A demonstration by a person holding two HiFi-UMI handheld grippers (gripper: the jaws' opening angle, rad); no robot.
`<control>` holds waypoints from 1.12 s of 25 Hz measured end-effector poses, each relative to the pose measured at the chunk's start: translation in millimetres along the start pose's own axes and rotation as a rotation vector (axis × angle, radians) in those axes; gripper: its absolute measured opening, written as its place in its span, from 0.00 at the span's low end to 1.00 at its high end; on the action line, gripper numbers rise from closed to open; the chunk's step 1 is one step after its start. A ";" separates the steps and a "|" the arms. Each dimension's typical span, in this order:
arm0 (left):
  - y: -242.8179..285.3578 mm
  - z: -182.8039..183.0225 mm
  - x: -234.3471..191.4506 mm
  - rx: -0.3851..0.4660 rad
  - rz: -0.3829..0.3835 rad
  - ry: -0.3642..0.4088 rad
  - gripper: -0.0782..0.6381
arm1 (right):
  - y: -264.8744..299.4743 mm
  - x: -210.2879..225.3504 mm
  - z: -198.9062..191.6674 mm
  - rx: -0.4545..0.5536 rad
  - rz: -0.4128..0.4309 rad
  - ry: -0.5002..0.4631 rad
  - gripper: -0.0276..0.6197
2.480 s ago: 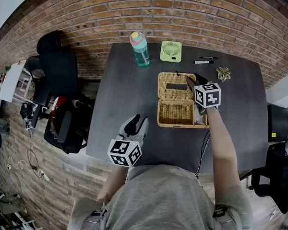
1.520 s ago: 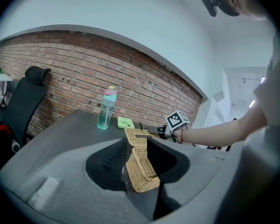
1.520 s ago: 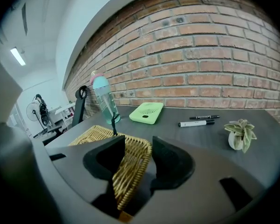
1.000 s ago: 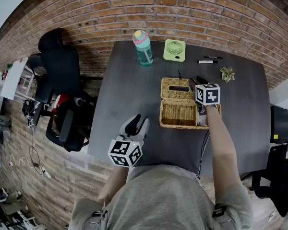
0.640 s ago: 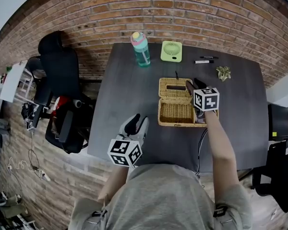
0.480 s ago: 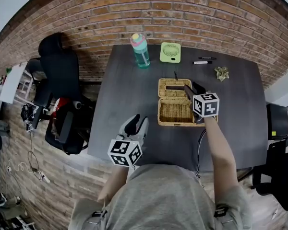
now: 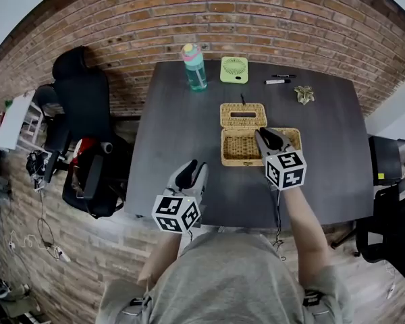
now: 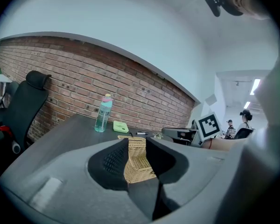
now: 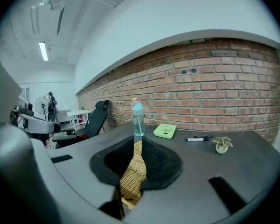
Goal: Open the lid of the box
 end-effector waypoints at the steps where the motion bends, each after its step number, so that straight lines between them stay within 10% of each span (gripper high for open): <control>1: -4.8 -0.8 1.8 0.000 -0.003 0.002 0.27 | -8.3 -8.2 -0.6 0.011 -0.002 -0.009 0.12; 28: -181.2 -52.9 67.9 0.010 -0.077 0.071 0.15 | -214.6 -178.1 -97.1 0.155 -0.051 0.024 0.05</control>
Point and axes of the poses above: the fingertips, and each gripper's own axes: y forward along the fingers, x to its right, z out of its top, the point moved 6 cm from there along -y, backward along the fingers, and after that the axes turned 12 degrees about y, right-handed, at the moved point
